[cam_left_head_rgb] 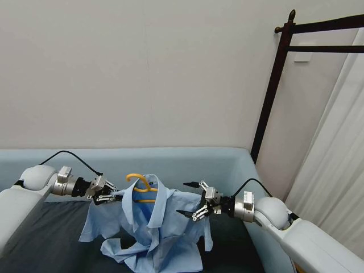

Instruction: Pick up the clothes from the sofa and hang them on the clothes hanger.

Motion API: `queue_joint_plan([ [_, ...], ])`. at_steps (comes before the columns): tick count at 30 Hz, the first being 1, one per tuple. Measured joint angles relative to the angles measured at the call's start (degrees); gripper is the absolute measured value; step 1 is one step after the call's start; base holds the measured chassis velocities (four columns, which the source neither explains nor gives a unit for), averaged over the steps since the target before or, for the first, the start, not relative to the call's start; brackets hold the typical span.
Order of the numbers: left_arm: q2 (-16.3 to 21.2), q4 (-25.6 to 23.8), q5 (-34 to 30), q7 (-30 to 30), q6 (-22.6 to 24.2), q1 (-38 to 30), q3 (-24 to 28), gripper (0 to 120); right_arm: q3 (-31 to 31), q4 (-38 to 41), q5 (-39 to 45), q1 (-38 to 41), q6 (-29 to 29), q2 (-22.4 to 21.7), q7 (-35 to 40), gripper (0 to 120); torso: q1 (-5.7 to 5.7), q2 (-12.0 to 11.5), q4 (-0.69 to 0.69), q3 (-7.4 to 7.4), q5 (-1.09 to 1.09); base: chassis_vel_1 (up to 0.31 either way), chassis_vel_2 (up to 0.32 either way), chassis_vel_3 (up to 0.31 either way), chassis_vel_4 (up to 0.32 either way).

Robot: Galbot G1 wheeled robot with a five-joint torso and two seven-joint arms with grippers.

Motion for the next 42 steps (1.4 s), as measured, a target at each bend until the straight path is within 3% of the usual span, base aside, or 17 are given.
queue_joint_plan([
  [9, 0.66, 1.97, -0.49, 0.14, -0.9, -1.93, -0.03, 2, 6.54, 1.45, -0.05, -8.23, 0.62, -2.62, 5.43, 96, 0.0, 0.01, -0.01, -0.01, 0.0, 0.0, 0.0, 0.0, 0.0],
  [11, 0.68, 2.04, -0.76, 0.09, -0.95, -2.11, -0.04, 2, 6.96, 2.49, -0.04, -10.54, 0.34, -2.58, 7.15, 87, -0.01, 0.01, -0.01, 0.0, 0.0, 0.0, 0.0, 0.0, 0.0],
  [13, 0.68, 2.04, -0.81, 0.07, -0.95, -2.15, -0.04, 2, 6.97, 2.9, -0.07, -11.28, 0.21, -2.47, 7.89, 86, 0.0, 0.01, -0.01, 0.0, 0.0, 0.0, 0.0, 0.0, 0.0],
  [16, 0.64, 2.09, -0.87, -0.14, -1.05, -2.38, -0.03, 2, 6.87, 4.9, -1.48, -14.04, -0.49, -1.99, 12.34, 71, -0.01, 0.01, 0.0, 0.0, 0.0, 0.0, 0.0, 0.0, 0.0],
  [18, 0.64, 2.11, -0.91, -0.2, -1.07, -2.47, -0.03, 2, 6.85, 5.43, -2.43, -14.74, -0.71, -1.91, 13.93, 68, -0.01, 0.01, 0.0, 0.0, 0.0, 0.0, 0.0, 0.0, 0.0],
  [22, 0.66, 2.15, -1.0, -0.28, -1.1, -2.66, 0.0, 2, 6.94, 7.26, -5.47, -16.46, -1.88, -1.88, 19.86, 48, 0.0, 0.01, 0.0, 0.0, 0.0, 0.0, 0.0, 0.0, 0.0],
  [28, 0.87, 2.24, -1.16, -0.24, -1.26, -2.67, 0.0, 2, 7.21, 8.93, -8.2, -17.91, -3.85, -2.05, 25.62, 29, -0.01, 0.01, 0.0, 0.0, 0.0, 0.0, 0.0, 0.0, 0.0],
  [35, 1.05, 2.61, -1.31, -0.17, -1.58, -2.89, -0.07, 2, 8.71, 9.68, -8.86, -19.45, -4.37, -2.89, 25.24, 1, -0.01, 0.01, 0.0, 0.0, -0.01, 0.0, 0.0, 0.0, 0.0],
  [42, 1.19, 2.77, -1.45, -0.08, -1.62, -3.4, -0.06, 2, 10.91, 8.61, -9.35, -20.15, -2.7, -3.21, 22.48, 0, 0.0, 0.01, 0.0, 0.0, 0.0, 0.0, 0.0, 0.0, 0.0],
])
